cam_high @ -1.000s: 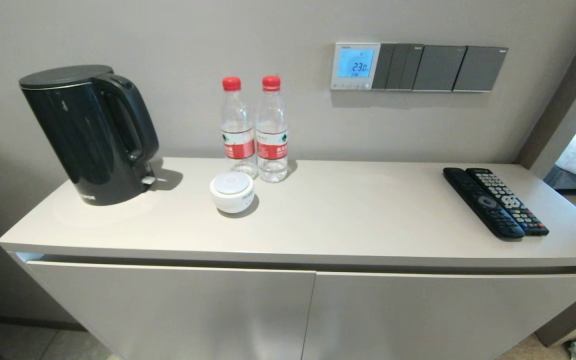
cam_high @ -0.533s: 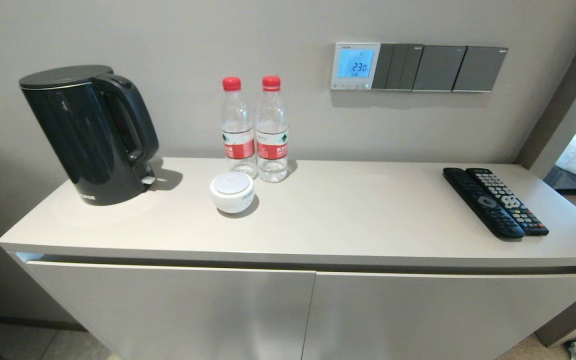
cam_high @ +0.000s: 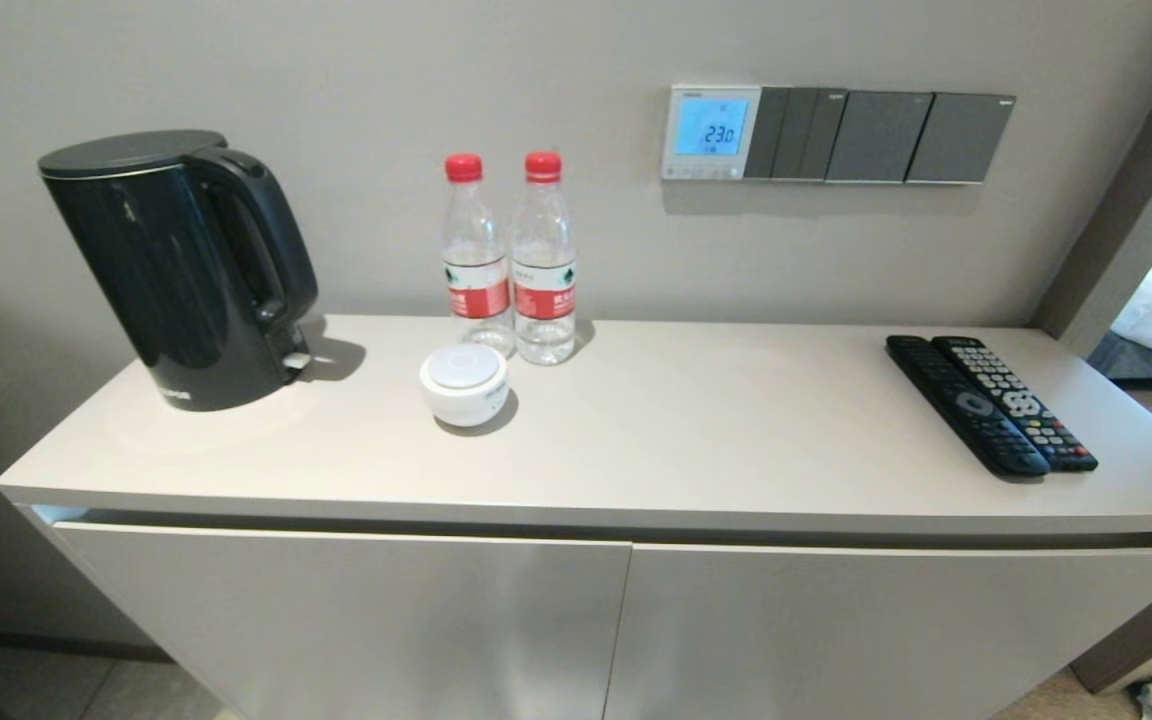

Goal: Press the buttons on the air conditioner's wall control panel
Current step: Turn off the central air conditioner

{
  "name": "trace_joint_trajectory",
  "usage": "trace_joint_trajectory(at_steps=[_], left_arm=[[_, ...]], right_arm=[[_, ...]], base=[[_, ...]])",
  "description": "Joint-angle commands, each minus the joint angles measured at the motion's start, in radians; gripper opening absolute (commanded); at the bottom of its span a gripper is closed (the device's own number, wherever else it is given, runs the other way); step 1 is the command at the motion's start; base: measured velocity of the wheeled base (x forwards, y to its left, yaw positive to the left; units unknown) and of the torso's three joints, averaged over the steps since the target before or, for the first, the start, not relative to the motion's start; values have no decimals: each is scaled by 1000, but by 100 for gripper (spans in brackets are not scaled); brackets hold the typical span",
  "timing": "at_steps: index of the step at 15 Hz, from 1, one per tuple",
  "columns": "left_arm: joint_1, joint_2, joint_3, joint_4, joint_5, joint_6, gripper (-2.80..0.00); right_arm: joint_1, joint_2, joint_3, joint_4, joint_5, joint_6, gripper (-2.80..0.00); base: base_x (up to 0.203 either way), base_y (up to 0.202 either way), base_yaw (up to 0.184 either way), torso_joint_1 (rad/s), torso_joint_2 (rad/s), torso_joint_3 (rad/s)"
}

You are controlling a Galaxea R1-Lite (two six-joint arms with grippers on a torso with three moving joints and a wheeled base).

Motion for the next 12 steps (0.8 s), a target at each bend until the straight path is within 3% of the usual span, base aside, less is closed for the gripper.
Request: trace_joint_trajectory(at_steps=[1,12], left_arm=[[0,0,0,-1,0,-1,-280],[0,0,0,-1,0,-1,-280]], right_arm=[[-2,-106,0,5,-7,-1,-280],[-3,-128,6,34,-34,0,-280]], base=[[0,0,0,0,0,0],[0,0,0,0,0,0]])
